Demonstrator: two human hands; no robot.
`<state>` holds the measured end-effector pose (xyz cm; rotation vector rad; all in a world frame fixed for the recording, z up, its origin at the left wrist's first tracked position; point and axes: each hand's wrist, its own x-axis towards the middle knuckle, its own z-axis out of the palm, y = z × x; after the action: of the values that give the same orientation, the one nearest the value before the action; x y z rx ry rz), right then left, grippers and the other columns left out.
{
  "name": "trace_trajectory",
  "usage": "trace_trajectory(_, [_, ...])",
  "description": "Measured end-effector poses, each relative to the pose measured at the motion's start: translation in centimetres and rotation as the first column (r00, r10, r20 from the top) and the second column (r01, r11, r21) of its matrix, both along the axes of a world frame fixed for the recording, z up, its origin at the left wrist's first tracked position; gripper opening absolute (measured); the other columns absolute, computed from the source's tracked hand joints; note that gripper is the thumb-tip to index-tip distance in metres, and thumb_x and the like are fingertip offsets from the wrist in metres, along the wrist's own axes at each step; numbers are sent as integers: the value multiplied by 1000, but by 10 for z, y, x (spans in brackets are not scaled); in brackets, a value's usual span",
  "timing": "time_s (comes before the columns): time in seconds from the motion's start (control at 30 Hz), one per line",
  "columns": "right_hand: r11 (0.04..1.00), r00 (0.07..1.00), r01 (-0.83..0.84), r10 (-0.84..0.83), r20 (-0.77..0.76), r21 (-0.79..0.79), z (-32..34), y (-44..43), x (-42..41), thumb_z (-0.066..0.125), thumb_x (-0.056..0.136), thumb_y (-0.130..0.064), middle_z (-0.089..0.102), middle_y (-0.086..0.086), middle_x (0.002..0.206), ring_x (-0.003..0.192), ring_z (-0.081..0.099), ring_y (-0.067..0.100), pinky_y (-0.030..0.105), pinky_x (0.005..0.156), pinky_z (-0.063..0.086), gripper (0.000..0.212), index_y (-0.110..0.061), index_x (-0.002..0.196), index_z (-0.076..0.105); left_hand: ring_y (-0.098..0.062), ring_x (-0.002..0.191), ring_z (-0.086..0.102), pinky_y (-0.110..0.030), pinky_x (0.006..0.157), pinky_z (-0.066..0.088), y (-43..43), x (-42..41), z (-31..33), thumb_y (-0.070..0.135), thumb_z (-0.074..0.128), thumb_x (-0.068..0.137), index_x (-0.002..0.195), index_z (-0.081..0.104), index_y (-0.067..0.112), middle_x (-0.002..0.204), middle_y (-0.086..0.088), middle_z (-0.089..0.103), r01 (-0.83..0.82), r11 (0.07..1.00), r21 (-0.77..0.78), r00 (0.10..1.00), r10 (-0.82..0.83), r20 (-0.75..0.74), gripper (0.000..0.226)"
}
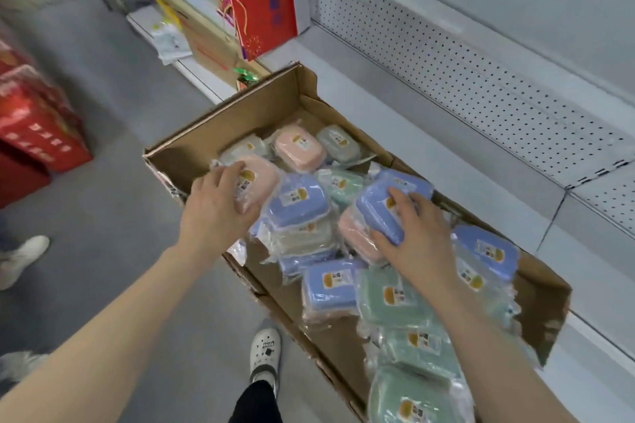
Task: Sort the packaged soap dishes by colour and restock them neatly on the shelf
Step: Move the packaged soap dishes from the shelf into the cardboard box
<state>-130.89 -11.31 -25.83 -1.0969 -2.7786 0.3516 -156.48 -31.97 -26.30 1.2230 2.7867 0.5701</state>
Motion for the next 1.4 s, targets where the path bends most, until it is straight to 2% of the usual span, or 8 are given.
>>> trace_trajectory(0.2, [999,1000,5,-6,21,35,-17,13,-93,69,78,-35,48,10,129,109,49,34,46,86,43,69,-24,140,40,-43,91,59,-49,81,49,24,-107,-45,39,70,75,130,48,10,113,-20,60,164,977,-135,986,-162,30,66])
trace_trajectory(0.4, [999,979,34,-40,201,33,-49,53,-142,63,75,-33,52,12,125,108,52,39,48,84,47,65,-23,137,43,-41,114,52,-50,97,42,65,-137,-87,25,71,74,133,47,17,133,-15,51,282,936,-211,959,-275,62,65])
trace_trajectory(0.53, [1000,942,6,-14,335,24,-69,63,-156,54,84,-34,50,13,134,121,47,37,47,95,40,58,-25,140,44,-37,139,28,-48,115,22,75,-141,-103,16,57,89,144,39,22,148,-11,38,344,907,-241,939,-338,69,58])
trace_trajectory(0.67, [998,917,-46,24,397,48,-81,61,-159,52,91,-35,45,14,140,126,44,38,49,102,35,53,-25,142,40,-32,145,17,-45,118,17,75,-139,-108,9,52,92,149,27,24,156,-7,25,360,894,-268,933,-347,94,64])
trace_trajectory(0.77, [992,902,-94,49,428,85,-76,59,-158,52,92,-36,47,15,138,126,44,38,50,103,34,51,-22,140,42,-31,144,22,-44,118,18,74,-139,-99,10,53,92,148,32,21,155,-7,29,370,893,-257,929,-359,92,62])
trace_trajectory(1.07, [985,943,-140,101,317,100,-17,28,-115,65,89,-25,51,23,135,118,53,41,47,96,45,54,-3,136,48,-32,121,53,-43,97,45,81,-99,-26,18,62,90,138,50,12,133,-10,57,489,868,-86,868,-494,-51,50])
trace_trajectory(1.2, [980,955,-114,64,291,160,12,5,-61,73,82,-23,59,23,128,108,60,42,47,88,51,55,-1,130,56,-36,106,61,-43,87,51,83,-57,7,17,71,84,125,61,8,116,-13,66,614,788,-44,776,-613,-151,44])
trace_trajectory(1.4, [971,961,-28,-40,273,239,47,-33,48,59,93,-32,52,20,138,123,50,39,48,101,43,57,-4,141,46,-36,107,60,-46,91,50,90,41,45,19,68,86,125,60,7,118,-13,65,752,658,-29,640,-740,-206,43])
